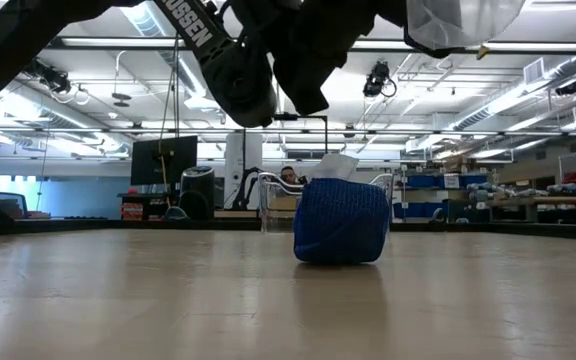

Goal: Roll bandage
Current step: Put the blue bandage into the transparent zip bag

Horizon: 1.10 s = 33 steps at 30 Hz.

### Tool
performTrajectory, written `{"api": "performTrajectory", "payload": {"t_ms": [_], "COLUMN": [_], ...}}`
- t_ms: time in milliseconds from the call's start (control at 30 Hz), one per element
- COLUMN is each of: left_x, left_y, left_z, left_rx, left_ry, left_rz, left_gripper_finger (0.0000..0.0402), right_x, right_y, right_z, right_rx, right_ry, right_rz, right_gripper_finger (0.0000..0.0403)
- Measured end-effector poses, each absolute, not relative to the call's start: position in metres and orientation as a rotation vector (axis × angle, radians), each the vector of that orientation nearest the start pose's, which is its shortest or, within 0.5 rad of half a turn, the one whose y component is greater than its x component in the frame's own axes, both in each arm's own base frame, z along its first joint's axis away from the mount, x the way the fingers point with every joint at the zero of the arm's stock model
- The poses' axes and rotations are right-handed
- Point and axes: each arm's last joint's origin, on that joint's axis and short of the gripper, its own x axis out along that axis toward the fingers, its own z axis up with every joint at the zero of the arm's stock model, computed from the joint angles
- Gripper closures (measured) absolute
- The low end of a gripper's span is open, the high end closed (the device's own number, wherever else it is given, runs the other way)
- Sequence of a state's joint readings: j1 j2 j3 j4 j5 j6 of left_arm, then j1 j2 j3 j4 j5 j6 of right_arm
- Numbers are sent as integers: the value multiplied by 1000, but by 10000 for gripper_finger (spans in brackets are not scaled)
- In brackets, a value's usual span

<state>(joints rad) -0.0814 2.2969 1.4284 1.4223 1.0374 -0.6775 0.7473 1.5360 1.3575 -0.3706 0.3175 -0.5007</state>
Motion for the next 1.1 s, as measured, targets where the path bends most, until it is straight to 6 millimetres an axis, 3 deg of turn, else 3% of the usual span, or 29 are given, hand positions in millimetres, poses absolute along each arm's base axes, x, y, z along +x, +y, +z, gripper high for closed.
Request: {"api": "performTrajectory", "payload": {"t_ms": [233, 467, 667, 867, 1100], "left_x": [467, 461, 452, 446, 444], "left_y": [-44, 0, 32, 49, 52], "left_z": [195, 175, 168, 173, 177], "left_rx": [-284, -349, -383, -381, -359], "left_ry": [-131, -55, -47, -60, -65], "left_rz": [-1187, -1095, -1033, -1034, -1047], "left_gripper_finger": [391, 397, 399, 400, 400], "right_x": [255, 247, 240, 237, 245], "right_y": [225, 218, 208, 198, 189], "right_z": [327, 315, 306, 302, 305], "right_rx": [-569, -341, -260, -235, -251], "right_ry": [485, 700, 822, 855, 793], "right_rz": [482, 374, 189, 14, -97], "right_gripper_finger": [382, 343, 309, 282, 248]}}
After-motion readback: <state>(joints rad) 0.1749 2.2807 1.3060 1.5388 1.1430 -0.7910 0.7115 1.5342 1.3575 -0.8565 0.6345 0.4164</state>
